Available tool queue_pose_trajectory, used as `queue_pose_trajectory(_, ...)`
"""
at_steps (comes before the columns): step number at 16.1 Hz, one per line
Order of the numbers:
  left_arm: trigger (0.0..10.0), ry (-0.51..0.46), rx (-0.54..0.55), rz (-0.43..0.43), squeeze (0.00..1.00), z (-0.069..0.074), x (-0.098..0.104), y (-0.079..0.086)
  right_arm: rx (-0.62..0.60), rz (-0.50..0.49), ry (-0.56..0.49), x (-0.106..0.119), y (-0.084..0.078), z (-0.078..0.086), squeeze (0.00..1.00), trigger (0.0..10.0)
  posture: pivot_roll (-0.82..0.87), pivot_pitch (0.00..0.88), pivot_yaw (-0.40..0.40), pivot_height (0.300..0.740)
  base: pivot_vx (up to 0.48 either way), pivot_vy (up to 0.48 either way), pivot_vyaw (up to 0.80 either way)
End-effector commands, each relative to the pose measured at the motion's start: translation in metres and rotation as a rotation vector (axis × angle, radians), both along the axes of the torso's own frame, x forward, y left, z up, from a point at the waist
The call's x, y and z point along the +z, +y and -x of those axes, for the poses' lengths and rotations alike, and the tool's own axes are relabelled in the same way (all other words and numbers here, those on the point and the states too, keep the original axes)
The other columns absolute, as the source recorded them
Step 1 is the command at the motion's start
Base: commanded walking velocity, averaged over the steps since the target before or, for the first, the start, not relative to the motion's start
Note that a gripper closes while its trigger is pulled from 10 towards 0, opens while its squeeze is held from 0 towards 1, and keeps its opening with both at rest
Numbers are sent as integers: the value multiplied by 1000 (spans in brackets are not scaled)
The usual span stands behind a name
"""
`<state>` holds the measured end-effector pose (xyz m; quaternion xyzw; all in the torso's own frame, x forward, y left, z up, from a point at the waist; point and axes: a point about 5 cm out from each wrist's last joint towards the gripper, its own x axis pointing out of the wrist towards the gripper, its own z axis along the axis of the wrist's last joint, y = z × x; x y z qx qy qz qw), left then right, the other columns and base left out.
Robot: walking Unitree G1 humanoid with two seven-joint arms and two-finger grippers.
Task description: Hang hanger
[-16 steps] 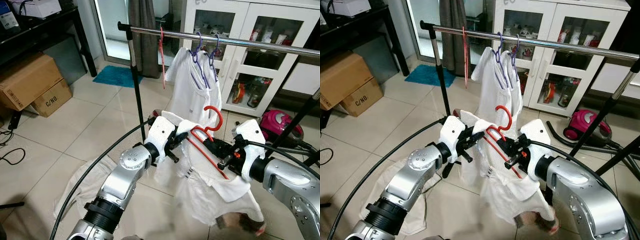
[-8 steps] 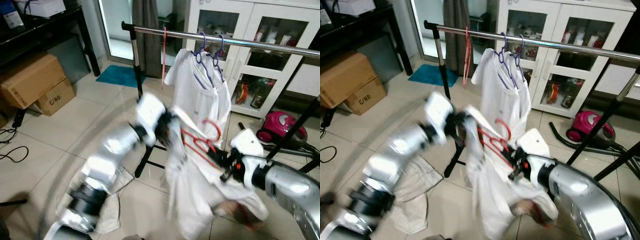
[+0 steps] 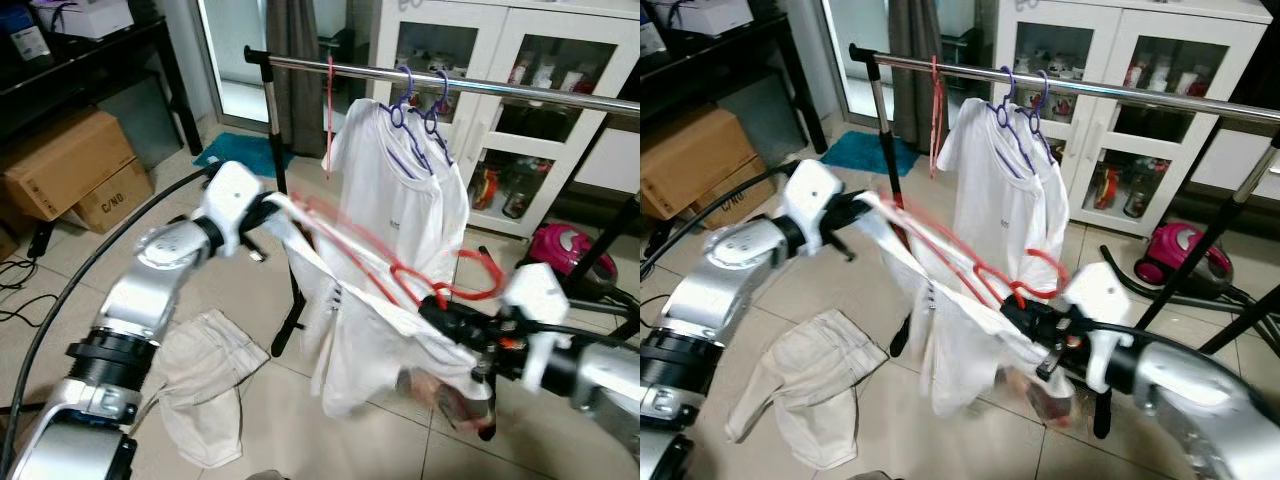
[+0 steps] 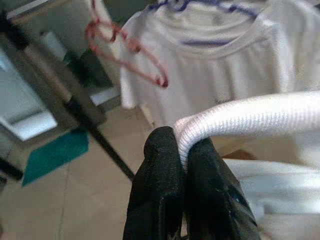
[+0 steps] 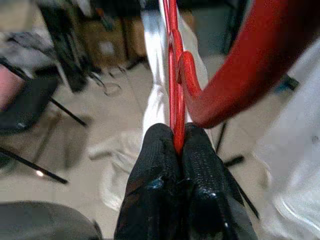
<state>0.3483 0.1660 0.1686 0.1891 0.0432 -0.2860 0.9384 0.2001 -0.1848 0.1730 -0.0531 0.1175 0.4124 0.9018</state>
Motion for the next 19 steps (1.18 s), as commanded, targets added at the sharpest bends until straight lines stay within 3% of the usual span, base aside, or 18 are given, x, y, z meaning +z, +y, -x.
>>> queue_pose_trajectory(1, 0, -11, 167, 40, 0, -7, -1, 23, 31, -41, -6, 6, -4, 7, 0, 10000, 33, 0, 82, 740, 0, 0, 0)
queue_pose_trajectory(4, 0, 18, 165, 122, 0, -7, -12, 11, 35, -178, -33, 14, 5, 7, 0, 10000, 28, 0, 85, 740, 0, 0, 0)
queue_pose_trajectory(5, 0, 42, 33, 193, 0, 3, -16, -21, -164, -275, -75, 18, 7, -15, 0, 10000, 27, 0, 89, 740, 0, 0, 0)
queue_pose_trajectory(6, 0, 45, -20, 217, 0, 7, -16, -31, -235, -313, -74, 17, 6, -22, 0, 10000, 27, 0, 89, 740, 0, 0, 0)
queue_pose_trajectory(7, 0, 53, -151, 270, 0, 22, -15, -57, -350, -409, -83, 19, 8, -36, 0, 10000, 32, 0, 92, 740, 0, 0, 0)
queue_pose_trajectory(10, 0, 72, -200, 287, 0, 35, -18, -71, -456, -467, -113, 23, 6, -48, 0, 10000, 42, 0, 88, 740, 0, 0, 0)
queue_pose_trajectory(11, 0, 88, -197, 282, 0, 44, -23, -73, -573, -484, -156, 27, -3, -55, 0, 10000, 45, 0, 85, 740, 0, 0, 0)
queue_pose_trajectory(12, 0, 93, -182, 285, 0, 46, -24, -73, -605, -458, -152, 26, -6, -57, 0, 10000, 45, 0, 83, 740, 0, 0, 0)
queue_pose_trajectory(13, 0, 98, -121, 315, 0, 52, -27, -70, -625, -187, -140, 10, -8, -55, 0, 10000, 42, 0, 80, 740, 0, 0, 0)
queue_pose_trajectory(15, 0, 94, -30, 379, 0, 55, -28, -67, -724, -103, -25, -15, -14, -46, 0, 10000, 38, 1, 73, 740, 0, 0, -353)
queue_pose_trajectory(16, 10000, 58, 169, 517, 0, 54, -31, -56, -808, -68, 13, -32, -17, -31, 0, 10000, 33, 5, 76, 740, 0, 0, -800)
queue_pose_trajectory(18, 10000, 26, 278, 544, 0, 56, -34, -48, -817, -27, 11, -37, -14, -22, 0, 10000, 23, 7, 84, 740, 0, 0, -800)
queue_pose_trajectory(19, 10000, 40, 303, 557, 0, 58, -36, -47, -834, -57, 14, -37, -12, -21, 0, 10000, 23, 6, 88, 740, 0, 0, -800)
